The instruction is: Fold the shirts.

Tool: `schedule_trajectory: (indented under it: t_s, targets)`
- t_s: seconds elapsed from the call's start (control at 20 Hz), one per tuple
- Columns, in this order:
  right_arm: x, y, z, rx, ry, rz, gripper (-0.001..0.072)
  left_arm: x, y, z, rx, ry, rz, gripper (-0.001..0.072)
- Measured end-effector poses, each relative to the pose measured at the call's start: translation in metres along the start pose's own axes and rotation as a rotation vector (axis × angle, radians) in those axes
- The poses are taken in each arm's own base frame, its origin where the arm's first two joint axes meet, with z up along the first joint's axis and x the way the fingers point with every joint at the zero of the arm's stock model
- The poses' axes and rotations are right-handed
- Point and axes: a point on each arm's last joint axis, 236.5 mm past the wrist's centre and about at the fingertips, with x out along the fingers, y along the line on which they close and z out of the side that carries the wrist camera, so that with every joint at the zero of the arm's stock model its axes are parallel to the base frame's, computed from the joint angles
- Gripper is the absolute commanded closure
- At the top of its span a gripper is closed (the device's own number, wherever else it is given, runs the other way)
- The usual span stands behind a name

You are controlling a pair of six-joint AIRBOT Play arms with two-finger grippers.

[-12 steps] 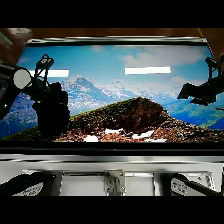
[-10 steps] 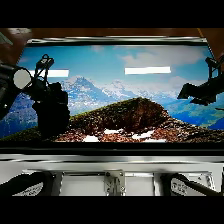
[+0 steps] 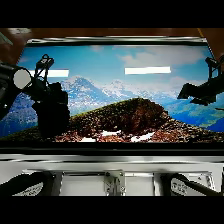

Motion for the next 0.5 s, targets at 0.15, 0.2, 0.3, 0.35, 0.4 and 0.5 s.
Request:
schedule_trajectory:
  t_s: [0.15,0.2,0.3,0.35,0.4,0.5]
  targets:
    - [0.0,0.0,0.0,0.0,0.0,0.0,0.0017,0.0,0.0,0.0,0.0,0.0,0.0,0.0132]
    - [0.0,0.0,0.0,0.0,0.0,0.0,0.0017,0.0,0.0,0.0,0.0,0.0,0.0,0.0132]
    - [0.0,0.002,0.0,0.005,-0.001,0.01,0.0017,0.0,0.0,0.0,0.0,-0.001,0.0,0.0132]
    - [0.0,0.005,0.001,0.01,-0.003,0.019,0.0017,0.0,0.0,0.002,0.0,-0.008,-0.002,0.0132]
    - [0.0,0.007,0.001,0.016,-0.005,0.028,0.0017,0.001,-0.001,0.006,0.0,-0.023,-0.005,0.0132]
    - [0.0,0.01,0.003,0.02,-0.012,0.042,0.0017,0.001,-0.003,0.015,0.0,-0.06,-0.012,0.0132]
